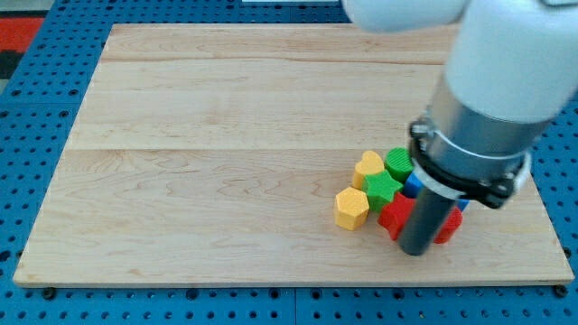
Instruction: Slide the green star along with yellow heart towards the center
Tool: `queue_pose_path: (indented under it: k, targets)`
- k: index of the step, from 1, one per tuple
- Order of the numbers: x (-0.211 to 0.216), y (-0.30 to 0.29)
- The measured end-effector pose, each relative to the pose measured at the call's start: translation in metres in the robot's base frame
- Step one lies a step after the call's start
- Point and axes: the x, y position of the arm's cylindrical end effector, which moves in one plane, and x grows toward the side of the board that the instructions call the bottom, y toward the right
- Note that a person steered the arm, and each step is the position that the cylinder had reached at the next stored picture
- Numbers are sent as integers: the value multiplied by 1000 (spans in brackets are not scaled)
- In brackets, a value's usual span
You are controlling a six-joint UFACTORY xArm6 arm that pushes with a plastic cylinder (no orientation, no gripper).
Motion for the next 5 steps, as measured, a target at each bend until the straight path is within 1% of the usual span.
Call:
queue_pose_path:
  k: [1, 3, 4, 5]
  targets:
    - [7, -2]
    - [7, -36]
    - [-3, -45]
    - [-19, -42]
